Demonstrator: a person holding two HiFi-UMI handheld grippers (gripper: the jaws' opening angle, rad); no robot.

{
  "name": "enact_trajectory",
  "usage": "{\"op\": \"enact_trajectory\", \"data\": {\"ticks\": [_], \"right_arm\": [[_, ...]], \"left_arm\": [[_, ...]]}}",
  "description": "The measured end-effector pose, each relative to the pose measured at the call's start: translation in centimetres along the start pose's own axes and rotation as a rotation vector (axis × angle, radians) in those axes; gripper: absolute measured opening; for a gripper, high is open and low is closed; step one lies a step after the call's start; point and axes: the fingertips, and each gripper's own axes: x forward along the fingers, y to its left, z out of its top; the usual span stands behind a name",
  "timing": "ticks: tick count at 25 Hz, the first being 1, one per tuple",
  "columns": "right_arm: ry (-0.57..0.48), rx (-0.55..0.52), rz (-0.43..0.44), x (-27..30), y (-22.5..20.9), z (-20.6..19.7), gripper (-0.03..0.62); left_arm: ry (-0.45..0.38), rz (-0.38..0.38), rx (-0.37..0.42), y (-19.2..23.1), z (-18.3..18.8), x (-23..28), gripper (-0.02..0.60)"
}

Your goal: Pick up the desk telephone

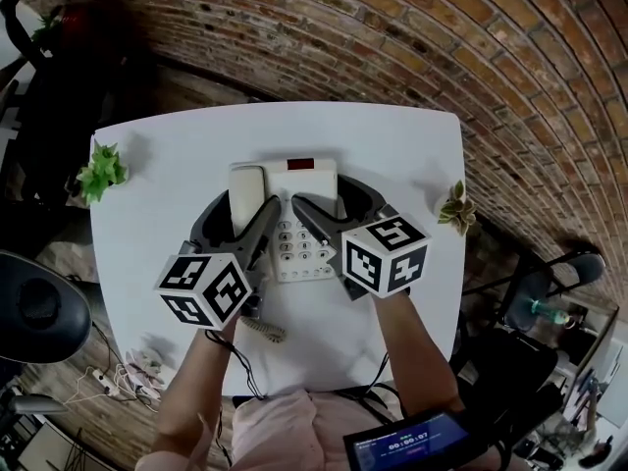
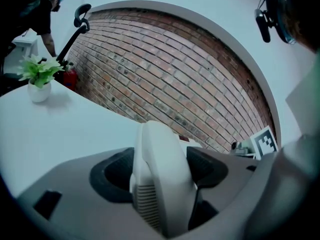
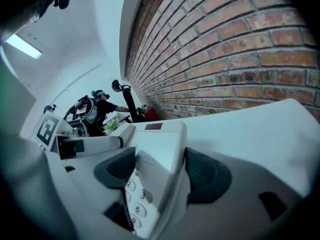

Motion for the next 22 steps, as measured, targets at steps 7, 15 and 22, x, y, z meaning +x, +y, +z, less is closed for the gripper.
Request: {"op": "enact_trajectory", "data": {"ticks": [7, 15, 22], "right_arm": [[-0.028, -0.030, 0.014, -0.7, 0.8, 0.3, 0.337], [-0.010, 0.029, 0.115, -1.0, 1.2, 0.3, 0.385], [0.002, 0.061, 0.190, -1.1, 2.0, 0.2, 0.391]], "left_arm": [[-0.090, -0.007, 0.044, -0.7, 0.5, -1.3, 0.330], [-0.179, -0.024, 0.103, -1.5, 0.9, -2.8, 0.330], [-0.235, -0.024, 0.155, -2.1, 1.1, -3.8, 0.330]]}}
